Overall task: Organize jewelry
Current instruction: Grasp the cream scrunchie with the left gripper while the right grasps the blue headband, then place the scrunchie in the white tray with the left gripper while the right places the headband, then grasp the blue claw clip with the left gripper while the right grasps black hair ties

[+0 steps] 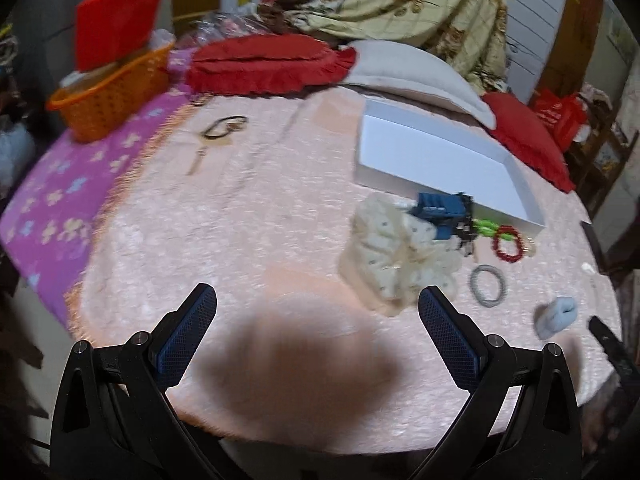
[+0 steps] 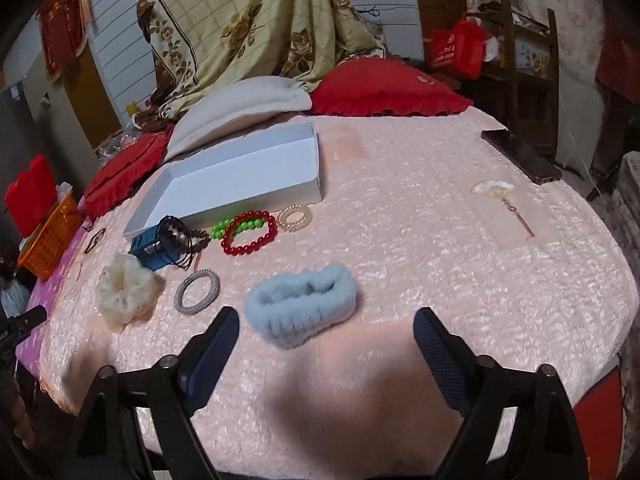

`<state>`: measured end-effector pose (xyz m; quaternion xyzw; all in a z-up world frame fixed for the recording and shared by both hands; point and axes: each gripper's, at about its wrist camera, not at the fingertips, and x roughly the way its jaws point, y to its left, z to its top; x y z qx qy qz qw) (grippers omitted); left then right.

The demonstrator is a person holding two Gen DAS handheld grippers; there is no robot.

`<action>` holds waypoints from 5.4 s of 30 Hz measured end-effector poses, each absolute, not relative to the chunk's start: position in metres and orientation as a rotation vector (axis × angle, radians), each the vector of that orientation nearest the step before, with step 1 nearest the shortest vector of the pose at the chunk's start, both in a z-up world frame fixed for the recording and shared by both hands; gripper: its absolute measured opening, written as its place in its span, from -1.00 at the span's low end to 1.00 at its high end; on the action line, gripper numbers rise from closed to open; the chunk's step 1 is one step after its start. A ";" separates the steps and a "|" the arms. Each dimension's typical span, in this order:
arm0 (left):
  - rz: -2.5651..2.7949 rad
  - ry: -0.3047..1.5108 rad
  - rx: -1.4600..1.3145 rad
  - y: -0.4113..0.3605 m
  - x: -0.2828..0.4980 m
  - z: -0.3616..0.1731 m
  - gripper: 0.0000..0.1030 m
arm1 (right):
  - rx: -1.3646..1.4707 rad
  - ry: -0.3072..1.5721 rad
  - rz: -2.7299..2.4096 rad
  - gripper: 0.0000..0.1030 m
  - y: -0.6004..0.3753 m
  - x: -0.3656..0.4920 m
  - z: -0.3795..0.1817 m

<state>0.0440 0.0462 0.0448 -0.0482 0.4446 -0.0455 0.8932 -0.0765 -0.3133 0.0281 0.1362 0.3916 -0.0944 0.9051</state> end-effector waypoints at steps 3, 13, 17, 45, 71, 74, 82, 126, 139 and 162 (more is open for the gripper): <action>-0.137 0.947 -0.098 0.036 0.061 0.044 0.97 | 0.288 0.828 -0.180 0.51 -0.316 -0.066 0.021; -0.203 1.021 -0.011 0.002 0.113 0.015 0.97 | 0.339 0.889 -0.122 0.49 -0.324 -0.047 0.002; -0.227 1.076 -0.030 -0.001 0.124 0.001 0.97 | 0.345 0.902 -0.108 0.49 -0.325 -0.039 -0.005; -0.407 1.023 -0.131 0.010 0.097 0.069 -0.77 | 0.395 0.852 -0.009 -0.55 -0.322 -0.015 0.018; -0.276 1.077 0.051 -0.073 0.337 0.026 -0.77 | 0.442 0.877 0.014 -0.55 -0.355 0.217 0.027; -0.253 1.082 0.047 -0.071 0.355 0.012 -0.64 | 0.448 0.912 -0.010 -0.55 -0.362 0.240 0.012; -0.305 1.066 -0.051 -0.059 0.368 0.010 -0.03 | 0.545 0.911 -0.042 -0.13 -0.379 0.256 -0.003; -0.634 1.024 0.490 -0.093 0.181 -0.003 0.12 | 0.550 0.978 0.117 -0.12 -0.303 0.047 -0.030; -0.621 1.047 0.322 -0.079 0.162 0.005 -0.48 | 0.543 0.971 0.171 -0.12 -0.294 0.060 -0.031; -0.510 1.107 -0.049 0.019 0.116 -0.018 -0.28 | 0.100 1.013 0.323 -0.12 -0.189 0.087 -0.027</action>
